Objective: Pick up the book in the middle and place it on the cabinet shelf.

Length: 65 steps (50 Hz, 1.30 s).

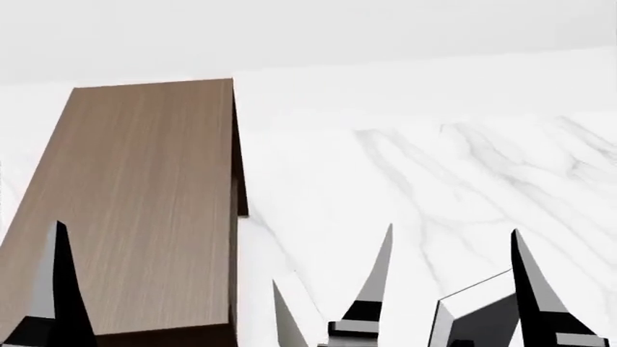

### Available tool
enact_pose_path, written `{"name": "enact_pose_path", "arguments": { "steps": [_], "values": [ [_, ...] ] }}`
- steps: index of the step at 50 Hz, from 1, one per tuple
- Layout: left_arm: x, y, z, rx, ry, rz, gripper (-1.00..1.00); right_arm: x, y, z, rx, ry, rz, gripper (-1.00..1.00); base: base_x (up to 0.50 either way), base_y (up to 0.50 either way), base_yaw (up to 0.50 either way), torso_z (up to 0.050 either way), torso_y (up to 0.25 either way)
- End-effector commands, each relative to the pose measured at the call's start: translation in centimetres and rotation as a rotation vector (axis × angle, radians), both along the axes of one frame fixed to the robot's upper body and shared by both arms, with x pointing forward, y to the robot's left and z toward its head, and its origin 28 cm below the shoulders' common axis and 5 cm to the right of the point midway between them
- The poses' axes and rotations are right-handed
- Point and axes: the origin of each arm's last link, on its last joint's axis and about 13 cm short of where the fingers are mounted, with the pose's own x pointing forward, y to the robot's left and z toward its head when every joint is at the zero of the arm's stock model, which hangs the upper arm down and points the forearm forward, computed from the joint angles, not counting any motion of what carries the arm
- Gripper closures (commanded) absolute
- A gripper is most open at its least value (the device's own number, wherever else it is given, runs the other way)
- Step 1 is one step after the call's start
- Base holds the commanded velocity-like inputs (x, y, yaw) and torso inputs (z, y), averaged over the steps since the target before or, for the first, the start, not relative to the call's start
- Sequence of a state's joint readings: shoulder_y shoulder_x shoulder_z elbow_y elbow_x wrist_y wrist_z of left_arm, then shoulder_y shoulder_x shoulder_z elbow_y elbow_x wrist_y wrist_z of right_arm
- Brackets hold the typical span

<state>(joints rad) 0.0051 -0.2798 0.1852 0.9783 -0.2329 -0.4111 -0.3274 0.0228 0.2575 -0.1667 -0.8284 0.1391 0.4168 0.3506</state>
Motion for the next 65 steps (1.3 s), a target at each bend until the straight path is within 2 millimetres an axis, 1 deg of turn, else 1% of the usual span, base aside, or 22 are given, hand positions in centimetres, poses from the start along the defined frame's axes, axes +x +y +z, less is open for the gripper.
{"name": "enact_pose_path", "arguments": {
  "steps": [1, 13, 17, 21, 42, 44, 46, 52, 55, 57, 61, 62, 63, 65],
  "values": [
    [0.0, 0.0, 0.0, -0.002, 0.0, -0.002, -1.0, 0.1, 0.0, -0.1, -0.008, 0.009, -0.006, -1.0, 0.0, 0.0, 0.0, 0.05, 0.0],
    [0.0, 0.1, 0.0, -0.003, 0.003, -0.005, -1.0, 0.1, 0.0, -0.2, -0.007, 0.013, -0.005, -1.0, 0.0, 0.0, 0.0, 0.05, 0.0],
    [-0.1, 0.0, -0.1, 0.024, 0.0, -0.004, -1.0, 0.2, 0.1, -0.2, -0.009, 0.013, -0.003, -1.0, 0.0, 0.0, 0.0, 0.05, -0.018],
    [-0.1, -0.1, -0.1, 0.056, 0.002, -0.004, -1.0, 0.1, 0.1, -0.3, -0.009, 0.015, -0.004, -1.0, 0.0, 0.0, 0.0, 0.048, -0.145],
    [-0.2, -0.1, 0.1, 0.039, -0.002, -0.007, -1.0, 0.2, 0.1, -0.3, -0.008, 0.02, -0.004, -1.0, 0.0, 0.0, 0.0, 0.045, -0.171],
    [-0.2, -0.1, 0.2, 0.054, -0.01, 0.016, -1.0, 0.2, 0.0, -0.3, -0.009, 0.021, -0.005, -1.0, 0.0, 0.0, 0.0, 0.044, -0.17],
    [-0.2, 0.0, 0.3, 0.014, -0.017, 0.001, -1.0, 0.2, 0.0, -0.4, -0.008, 0.022, -0.006, -1.0, 0.0, 0.0, 0.0, 0.002, 0.0],
    [-0.5, 0.0, 0.6, 0.024, 0.019, 0.029, -1.0, 0.2, 0.0, -0.3, -0.007, 0.022, -0.008, -1.0, 0.0, 0.0, 0.0, 0.0, 0.0],
    [-0.3, 0.0, 0.4, 0.016, 0.043, 0.034, -1.0, 0.2, 0.3, -0.2, -0.003, 0.02, -0.004, -1.0, 0.0, 0.0, 0.0, 0.0, 0.0],
    [-0.2, 0.1, 0.2, 0.011, 0.06, 0.046, -1.0, 0.1, 0.8, 0.2, 0.001, 0.008, 0.016, -1.0, 0.0, 0.0, 0.0, 0.0, 0.0],
    [-0.3, -0.1, 0.0, 0.008, 0.081, 0.042, -1.0, 1.0, 1.1, 1.9, 0.029, -0.023, 0.014, -1.0, 0.0, 0.0, 0.0, 0.0, 0.0],
    [-0.3, -0.1, -0.1, 0.011, 0.089, 0.046, -1.0, 1.9, 1.2, 2.8, 0.046, -0.021, -0.014, -1.0, 0.0, 0.0, 0.0, 0.0, 0.0],
    [-0.3, -0.1, -0.1, 0.011, 0.089, 0.046, -1.0, 1.9, 1.2, 2.9, 0.046, -0.021, -0.014, -1.0, 0.0, 0.0, 0.0, 0.0, 0.0],
    [-0.2, -0.1, -0.2, 0.007, 0.096, 0.052, -1.0, 3.6, 1.4, 4.6, 0.093, -0.016, -0.048, -1.0, 0.0, 0.0, 0.0, 0.0, 0.0]
  ]
}}
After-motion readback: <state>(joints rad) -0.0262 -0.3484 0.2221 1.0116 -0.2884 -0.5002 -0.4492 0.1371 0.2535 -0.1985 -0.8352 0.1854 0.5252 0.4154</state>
